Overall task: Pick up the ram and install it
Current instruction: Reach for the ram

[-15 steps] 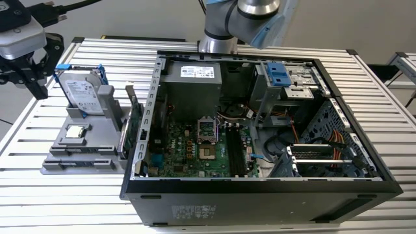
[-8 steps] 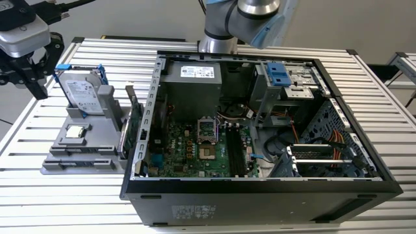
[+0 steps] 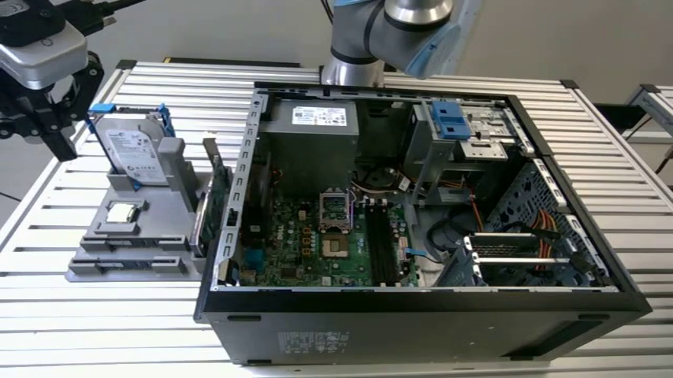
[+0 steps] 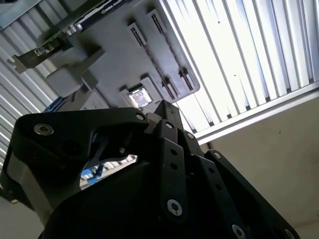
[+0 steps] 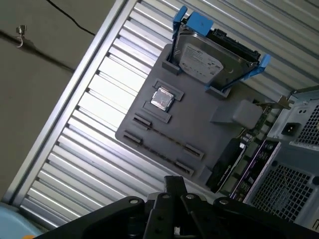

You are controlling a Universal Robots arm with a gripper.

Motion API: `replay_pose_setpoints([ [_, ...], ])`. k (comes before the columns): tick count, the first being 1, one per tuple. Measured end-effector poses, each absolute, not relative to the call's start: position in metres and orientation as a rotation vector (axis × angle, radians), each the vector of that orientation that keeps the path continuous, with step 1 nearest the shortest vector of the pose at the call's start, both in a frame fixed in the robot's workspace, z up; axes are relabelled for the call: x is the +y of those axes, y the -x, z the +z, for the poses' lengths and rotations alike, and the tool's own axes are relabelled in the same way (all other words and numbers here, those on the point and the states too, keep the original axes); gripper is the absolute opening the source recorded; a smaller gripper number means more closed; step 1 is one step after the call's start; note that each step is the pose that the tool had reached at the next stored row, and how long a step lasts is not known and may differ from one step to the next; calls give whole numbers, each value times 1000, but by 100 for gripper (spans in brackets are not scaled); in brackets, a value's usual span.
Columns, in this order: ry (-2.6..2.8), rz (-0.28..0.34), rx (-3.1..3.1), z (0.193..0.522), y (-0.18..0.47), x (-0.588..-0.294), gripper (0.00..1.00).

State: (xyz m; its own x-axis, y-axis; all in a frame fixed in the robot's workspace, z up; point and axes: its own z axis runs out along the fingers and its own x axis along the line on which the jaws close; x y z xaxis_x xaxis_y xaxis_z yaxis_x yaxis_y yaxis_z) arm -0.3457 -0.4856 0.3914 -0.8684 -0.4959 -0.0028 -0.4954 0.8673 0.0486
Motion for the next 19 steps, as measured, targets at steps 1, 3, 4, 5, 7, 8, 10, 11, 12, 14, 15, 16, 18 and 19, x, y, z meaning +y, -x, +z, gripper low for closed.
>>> replay_pose_setpoints([
  [1,-815,-75,-3023,391,346,-486,0],
  [3,-836,-74,-3017,391,346,-486,0],
  [4,-847,-74,-3014,391,346,-486,0],
  [5,-857,-75,-3010,391,346,-486,0],
  [7,-880,-74,-3004,391,346,-486,0],
  [8,-891,-74,-3000,391,346,-486,0],
  [10,-914,-74,-2993,391,346,-486,0],
  [11,-926,-74,-2989,391,346,-486,0],
  [12,-938,-74,-2985,391,346,-486,0],
  [14,-962,-74,-2977,391,346,-486,0],
  [15,-973,-74,-2973,391,346,-486,0],
  [16,-984,-74,-2969,391,346,-486,0],
  [18,-1006,-73,-2962,391,346,-486,0],
  [19,-1016,-73,-2958,391,346,-486,0],
])
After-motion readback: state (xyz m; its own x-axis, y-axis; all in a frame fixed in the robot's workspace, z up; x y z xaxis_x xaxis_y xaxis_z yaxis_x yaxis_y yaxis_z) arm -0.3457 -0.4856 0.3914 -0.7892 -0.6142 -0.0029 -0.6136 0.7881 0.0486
